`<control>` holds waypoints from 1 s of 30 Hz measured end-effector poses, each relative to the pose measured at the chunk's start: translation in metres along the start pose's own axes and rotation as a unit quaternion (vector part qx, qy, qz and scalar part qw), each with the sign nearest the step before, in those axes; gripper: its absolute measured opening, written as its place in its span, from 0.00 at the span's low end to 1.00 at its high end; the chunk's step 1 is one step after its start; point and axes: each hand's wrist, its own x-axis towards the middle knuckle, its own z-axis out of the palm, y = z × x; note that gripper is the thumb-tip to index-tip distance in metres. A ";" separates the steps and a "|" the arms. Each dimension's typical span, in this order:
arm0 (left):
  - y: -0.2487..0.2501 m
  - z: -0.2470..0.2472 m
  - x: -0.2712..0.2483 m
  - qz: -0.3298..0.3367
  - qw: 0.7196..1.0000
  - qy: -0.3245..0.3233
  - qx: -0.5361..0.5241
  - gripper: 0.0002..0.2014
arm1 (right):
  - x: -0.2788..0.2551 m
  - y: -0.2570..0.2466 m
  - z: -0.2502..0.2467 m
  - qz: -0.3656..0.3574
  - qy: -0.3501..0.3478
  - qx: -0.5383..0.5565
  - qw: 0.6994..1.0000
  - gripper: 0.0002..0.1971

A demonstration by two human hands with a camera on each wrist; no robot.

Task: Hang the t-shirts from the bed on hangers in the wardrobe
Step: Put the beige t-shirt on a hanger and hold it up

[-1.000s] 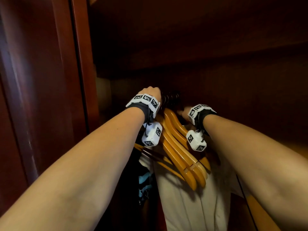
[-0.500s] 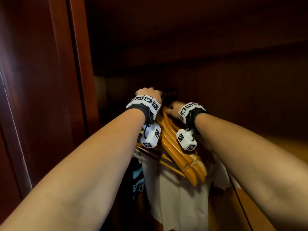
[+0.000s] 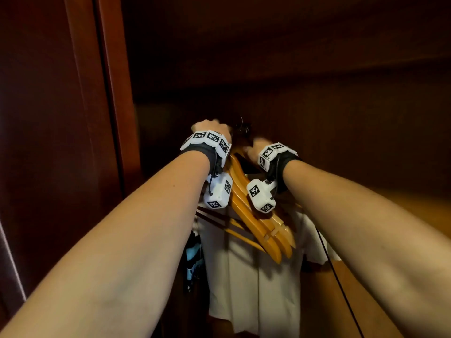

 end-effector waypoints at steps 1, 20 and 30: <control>0.000 0.000 -0.001 0.001 1.000 0.000 0.005 0.22 | 0.000 0.000 -0.003 0.003 0.001 -0.007 1.000 0.18; 0.064 0.000 -0.060 -0.002 0.990 0.051 -0.129 0.26 | -0.102 0.052 -0.033 0.081 0.157 -0.079 0.981 0.19; 0.095 -0.017 -0.139 0.104 0.802 -0.051 -0.586 0.20 | -0.212 0.049 -0.059 0.106 0.199 -0.052 0.973 0.16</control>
